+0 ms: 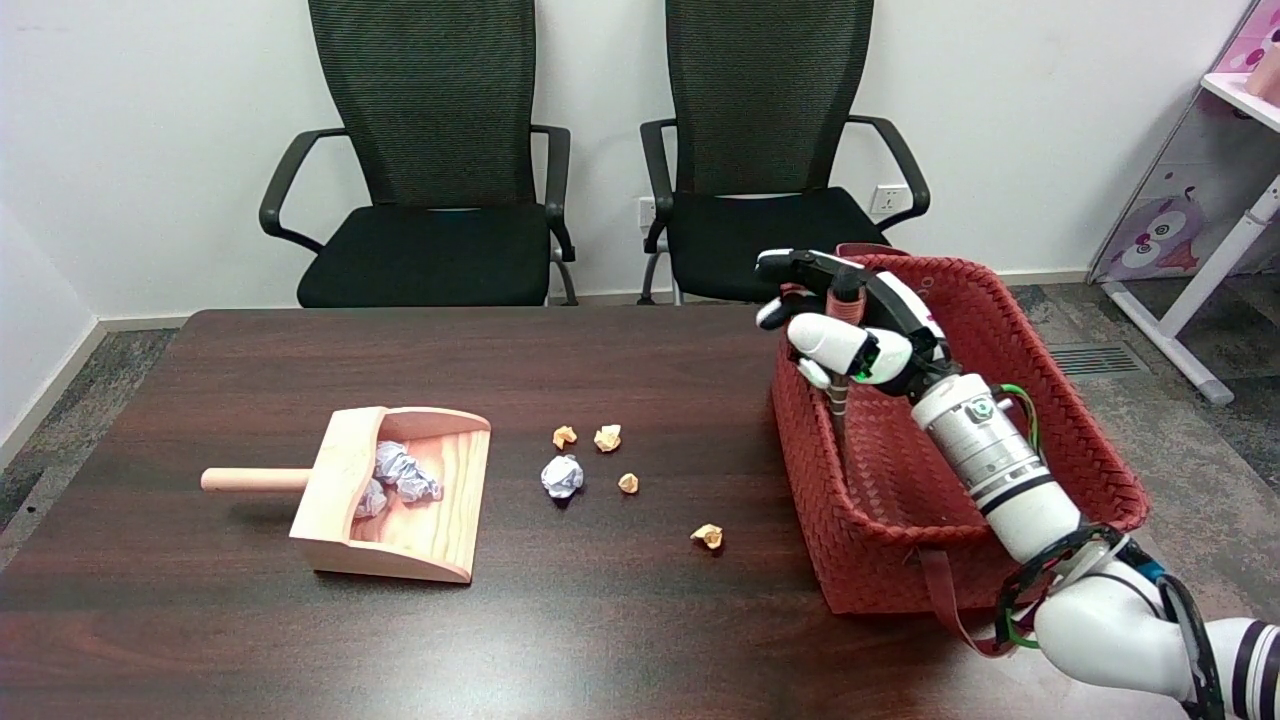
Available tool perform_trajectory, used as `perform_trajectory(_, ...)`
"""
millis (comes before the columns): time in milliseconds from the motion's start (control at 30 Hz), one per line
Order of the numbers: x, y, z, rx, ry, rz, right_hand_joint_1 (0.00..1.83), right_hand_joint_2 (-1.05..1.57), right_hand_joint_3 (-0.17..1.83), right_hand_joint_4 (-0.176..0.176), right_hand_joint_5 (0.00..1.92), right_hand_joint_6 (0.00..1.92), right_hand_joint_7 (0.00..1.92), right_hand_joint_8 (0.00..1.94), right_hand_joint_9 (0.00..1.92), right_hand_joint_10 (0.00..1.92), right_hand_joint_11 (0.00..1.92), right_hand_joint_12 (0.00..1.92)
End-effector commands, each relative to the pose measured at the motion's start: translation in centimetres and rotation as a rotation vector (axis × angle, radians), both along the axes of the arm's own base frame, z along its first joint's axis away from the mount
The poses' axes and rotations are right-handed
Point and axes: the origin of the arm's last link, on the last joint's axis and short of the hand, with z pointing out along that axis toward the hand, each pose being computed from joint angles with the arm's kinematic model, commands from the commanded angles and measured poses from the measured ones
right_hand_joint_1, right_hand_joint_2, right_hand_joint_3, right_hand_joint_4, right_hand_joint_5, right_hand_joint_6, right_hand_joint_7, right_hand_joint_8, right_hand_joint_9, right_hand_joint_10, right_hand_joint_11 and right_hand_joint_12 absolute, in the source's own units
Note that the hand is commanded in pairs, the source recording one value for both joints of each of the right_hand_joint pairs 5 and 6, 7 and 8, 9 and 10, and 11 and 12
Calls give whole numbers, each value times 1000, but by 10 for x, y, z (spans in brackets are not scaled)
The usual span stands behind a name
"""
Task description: Pick up the broom by its handle.
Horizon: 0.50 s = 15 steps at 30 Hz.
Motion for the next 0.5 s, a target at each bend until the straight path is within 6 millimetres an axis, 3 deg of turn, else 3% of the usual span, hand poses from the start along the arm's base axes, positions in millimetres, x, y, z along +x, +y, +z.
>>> perform_trajectory(33,-1,-4,-4,7,-4,-6,922,128,815,-176,622,622,622,622,1252,1252,1920,1920)
perform_trajectory(200,-3,-5,-6,2,-19,-5,907,210,830,-175,893,893,893,893,1518,1518,1920,1920)
perform_trajectory(233,-3,-5,-7,1,-20,-4,899,236,848,-140,970,970,970,970,1568,1568,1920,1920)
perform_trajectory(267,-4,-5,-7,0,-21,-5,890,249,865,-17,1021,1021,1021,1021,1595,1595,1920,1920)
perform_trajectory(333,-4,-6,-7,-1,-20,-4,886,283,875,2,1155,1155,1155,1155,1649,1649,1920,1920)
perform_trajectory(433,-2,-7,-7,0,-19,1,862,340,905,19,1573,1573,1573,1573,1762,1762,1920,1920)
perform_trajectory(467,-2,-7,-7,0,-20,4,860,344,914,104,1648,1648,1648,1648,1775,1775,1920,1920)
perform_trajectory(500,0,-8,-8,2,-20,8,853,347,921,167,1710,1710,1710,1710,1791,1791,1920,1920)
